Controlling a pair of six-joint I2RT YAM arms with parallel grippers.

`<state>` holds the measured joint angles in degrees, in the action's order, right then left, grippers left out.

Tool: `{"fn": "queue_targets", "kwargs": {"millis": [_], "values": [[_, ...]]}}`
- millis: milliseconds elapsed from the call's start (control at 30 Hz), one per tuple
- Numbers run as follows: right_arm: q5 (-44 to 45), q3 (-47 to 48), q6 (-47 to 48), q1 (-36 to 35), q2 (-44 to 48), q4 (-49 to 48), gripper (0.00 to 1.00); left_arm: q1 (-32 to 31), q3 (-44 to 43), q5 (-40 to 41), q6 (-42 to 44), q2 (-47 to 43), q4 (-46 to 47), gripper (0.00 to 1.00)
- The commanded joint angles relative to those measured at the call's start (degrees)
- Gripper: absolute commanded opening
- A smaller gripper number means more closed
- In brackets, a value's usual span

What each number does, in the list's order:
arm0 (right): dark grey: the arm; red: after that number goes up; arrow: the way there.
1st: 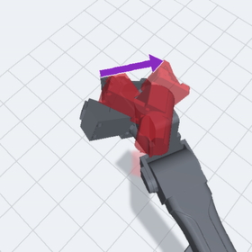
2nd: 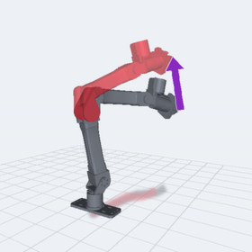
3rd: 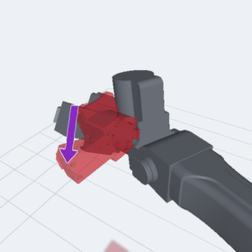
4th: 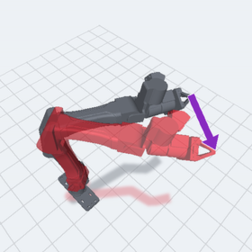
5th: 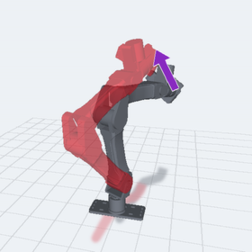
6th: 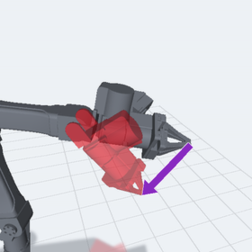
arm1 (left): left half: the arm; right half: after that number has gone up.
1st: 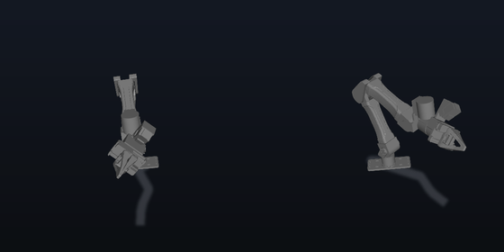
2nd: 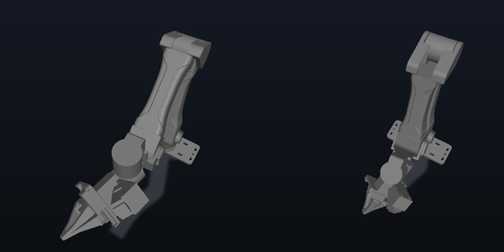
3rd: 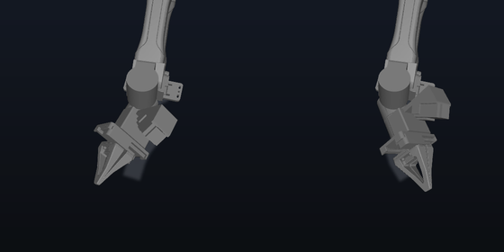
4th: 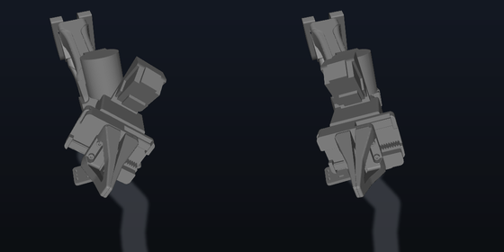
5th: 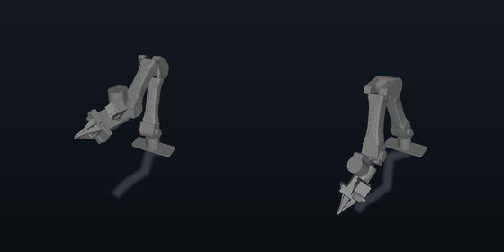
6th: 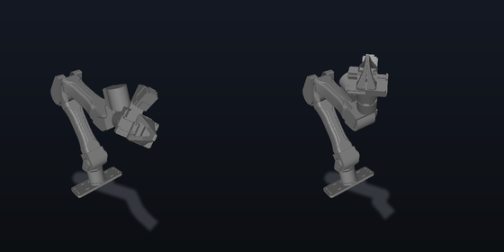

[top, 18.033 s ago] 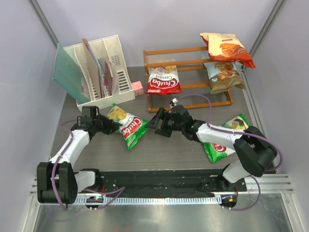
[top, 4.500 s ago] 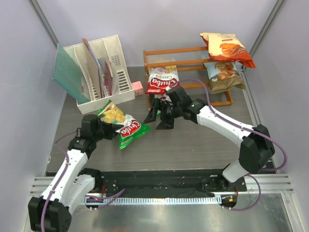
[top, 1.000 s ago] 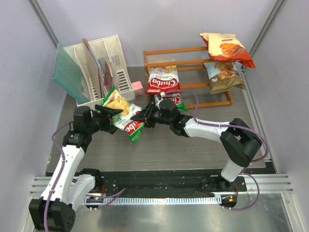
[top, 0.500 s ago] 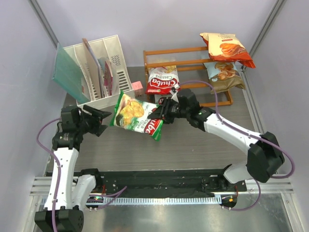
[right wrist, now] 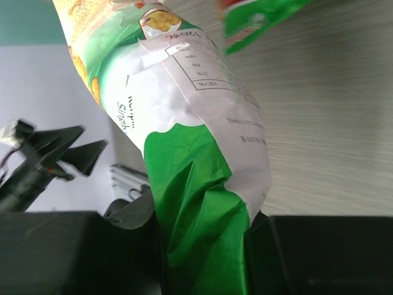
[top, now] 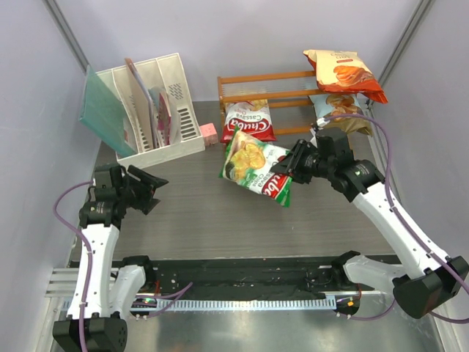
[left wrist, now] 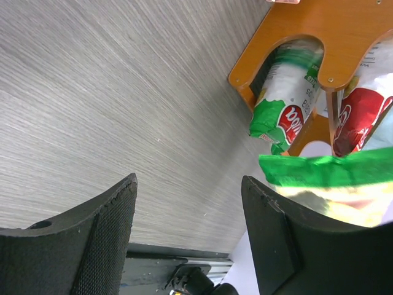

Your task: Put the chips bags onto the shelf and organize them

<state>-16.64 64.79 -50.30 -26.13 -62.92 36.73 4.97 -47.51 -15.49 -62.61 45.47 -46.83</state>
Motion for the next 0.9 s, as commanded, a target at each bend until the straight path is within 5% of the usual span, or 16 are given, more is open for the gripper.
{"fn": "queue_targets", "kwargs": {"millis": [0,267,567,867], "values": [[8.54,3.68,4.34,3.88,1.91,12.66,0.01,0.39,-0.30,-0.51,1.35,-0.12,0.42,0.68],[9.53,1.21,2.40,13.73,10.18,16.52,0.01,0.39,-2.86,-0.60,1.79,1.37,0.86,0.67],[10.31,-0.98,0.04,15.14,11.32,21.80,0.01,0.30,-0.66,-1.56,0.29,1.72,2.97,0.67],[21.82,-4.68,-9.20,15.58,15.11,27.08,0.01,0.30,-0.04,-1.83,0.47,1.20,2.53,0.67]]}}
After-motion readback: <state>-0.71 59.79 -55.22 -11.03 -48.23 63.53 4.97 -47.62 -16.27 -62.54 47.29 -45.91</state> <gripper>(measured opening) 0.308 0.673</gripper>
